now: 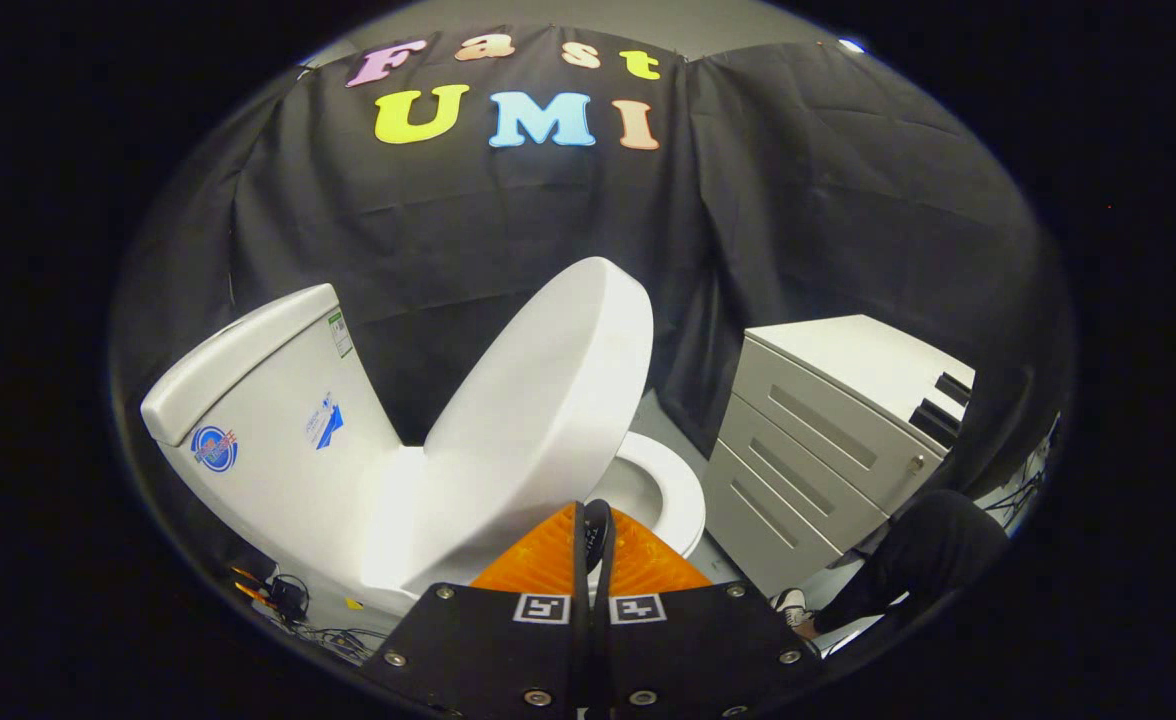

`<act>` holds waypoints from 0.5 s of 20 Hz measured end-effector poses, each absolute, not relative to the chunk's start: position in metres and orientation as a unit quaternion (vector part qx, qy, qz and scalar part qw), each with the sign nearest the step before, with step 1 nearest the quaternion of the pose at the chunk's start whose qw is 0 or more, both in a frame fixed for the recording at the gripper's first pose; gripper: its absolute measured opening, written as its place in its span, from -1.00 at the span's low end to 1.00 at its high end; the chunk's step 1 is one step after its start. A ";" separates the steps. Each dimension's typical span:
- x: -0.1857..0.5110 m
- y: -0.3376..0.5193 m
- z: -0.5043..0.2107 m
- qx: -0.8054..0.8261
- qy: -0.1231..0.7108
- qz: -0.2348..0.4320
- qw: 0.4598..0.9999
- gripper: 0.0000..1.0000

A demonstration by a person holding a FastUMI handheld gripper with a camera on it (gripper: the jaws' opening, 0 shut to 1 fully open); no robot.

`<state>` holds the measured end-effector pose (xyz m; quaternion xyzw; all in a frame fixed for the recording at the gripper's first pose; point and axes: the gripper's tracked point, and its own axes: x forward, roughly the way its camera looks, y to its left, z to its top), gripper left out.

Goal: Open the toilet lid.

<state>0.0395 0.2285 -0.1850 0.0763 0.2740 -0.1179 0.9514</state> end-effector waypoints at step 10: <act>0.044 0.274 -0.145 0.031 0.249 -0.088 0.964 -1.00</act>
